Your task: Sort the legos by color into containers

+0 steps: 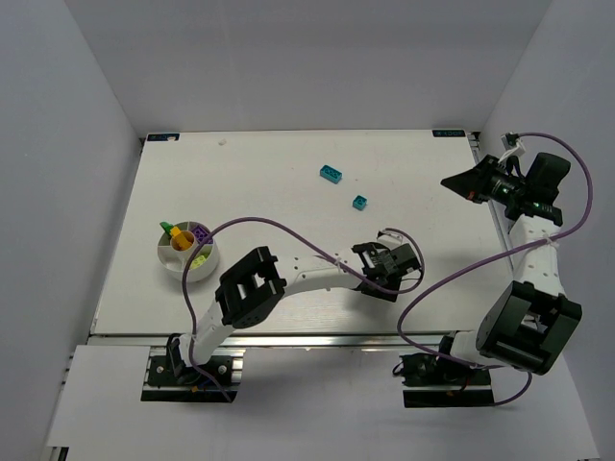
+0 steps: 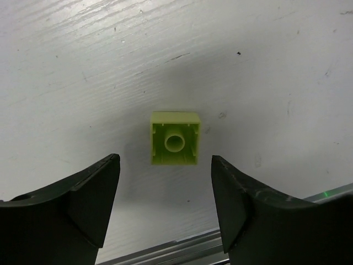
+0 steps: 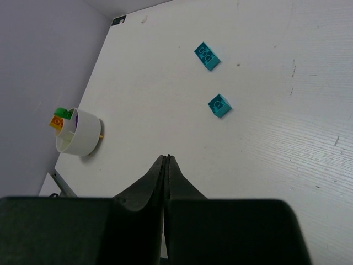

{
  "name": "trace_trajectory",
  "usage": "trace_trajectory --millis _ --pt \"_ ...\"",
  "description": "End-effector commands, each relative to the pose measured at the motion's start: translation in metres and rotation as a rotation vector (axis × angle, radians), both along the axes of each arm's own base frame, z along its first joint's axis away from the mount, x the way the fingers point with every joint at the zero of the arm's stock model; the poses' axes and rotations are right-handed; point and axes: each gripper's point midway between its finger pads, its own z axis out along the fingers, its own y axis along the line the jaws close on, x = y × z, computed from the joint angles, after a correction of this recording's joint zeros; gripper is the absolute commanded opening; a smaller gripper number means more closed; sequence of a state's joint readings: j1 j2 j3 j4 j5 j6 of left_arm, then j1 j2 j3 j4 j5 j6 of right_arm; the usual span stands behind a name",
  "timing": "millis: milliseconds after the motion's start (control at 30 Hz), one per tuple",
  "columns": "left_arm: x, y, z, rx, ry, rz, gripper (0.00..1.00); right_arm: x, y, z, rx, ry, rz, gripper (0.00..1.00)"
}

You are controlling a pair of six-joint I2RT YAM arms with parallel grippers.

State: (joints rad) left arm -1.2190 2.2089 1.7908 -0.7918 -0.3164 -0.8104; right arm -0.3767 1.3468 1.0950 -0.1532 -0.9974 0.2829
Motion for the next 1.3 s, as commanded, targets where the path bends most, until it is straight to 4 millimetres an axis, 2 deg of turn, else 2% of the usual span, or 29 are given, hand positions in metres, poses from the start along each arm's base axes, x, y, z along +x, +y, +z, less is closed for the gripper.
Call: trace_trajectory --millis 0,233,400,433,567,600,700,733,767,867,900,967,1000,1033,1067,1167,1233,1267 --pt "0.008 0.0 0.022 -0.019 -0.042 0.04 0.77 -0.007 0.003 0.012 -0.002 -0.061 0.033 0.0" --pt "0.005 0.002 -0.003 0.022 -0.011 0.033 0.74 -0.01 0.003 0.014 0.007 -0.068 0.043 0.0" --pt "0.007 -0.008 -0.007 0.007 -0.014 0.023 0.64 -0.011 0.002 0.014 0.009 -0.072 0.041 0.0" --pt "0.008 -0.011 -0.005 -0.001 -0.015 0.022 0.61 -0.012 0.003 0.016 0.006 -0.077 0.043 0.0" --pt "0.01 -0.012 -0.003 -0.006 -0.025 0.023 0.38 -0.013 0.002 0.015 0.008 -0.079 0.042 0.0" --pt "0.011 -0.012 0.0 -0.008 -0.031 0.028 0.26 -0.013 0.003 0.015 0.01 -0.08 0.046 0.0" --pt "0.017 0.002 0.009 0.029 -0.074 0.051 0.12 -0.014 0.004 0.014 0.013 -0.079 0.048 0.0" --pt "0.017 0.013 0.012 0.065 -0.086 0.06 0.05 -0.014 0.005 0.014 0.012 -0.08 0.05 0.0" --pt "0.023 0.025 0.024 0.083 -0.133 0.089 0.02 -0.015 0.005 0.013 0.012 -0.08 0.054 0.0" --pt "0.033 0.086 0.03 0.2 -0.155 0.184 0.0 -0.015 0.005 0.012 0.014 -0.081 0.056 0.0" --pt "0.036 0.118 0.042 0.229 -0.208 0.249 0.0 -0.015 0.006 0.012 0.015 -0.079 0.057 0.0" --pt "0.042 0.159 0.055 0.249 -0.222 0.334 0.0 -0.015 0.006 0.012 0.011 -0.084 0.059 0.0" --pt "0.045 0.175 0.08 0.188 -0.252 0.393 0.0 -0.015 0.007 0.012 0.009 -0.086 0.061 0.0" --pt "0.041 0.202 0.075 0.223 -0.247 0.42 0.0 -0.015 0.007 0.011 0.01 -0.086 0.061 0.0" --pt "0.047 0.221 0.081 0.217 -0.255 0.472 0.0 -0.015 0.009 0.011 0.013 -0.083 0.067 0.0" --pt "0.048 0.269 0.103 0.192 -0.298 0.577 0.0 -0.015 0.009 0.009 0.018 -0.079 0.072 0.0" --pt "0.05 0.288 0.117 0.166 -0.329 0.626 0.0 -0.015 0.009 0.008 0.019 -0.075 0.069 0.0" --pt "0.047 0.301 0.117 0.195 -0.329 0.641 0.0 -0.015 0.009 0.007 0.02 -0.073 0.07 0.0"
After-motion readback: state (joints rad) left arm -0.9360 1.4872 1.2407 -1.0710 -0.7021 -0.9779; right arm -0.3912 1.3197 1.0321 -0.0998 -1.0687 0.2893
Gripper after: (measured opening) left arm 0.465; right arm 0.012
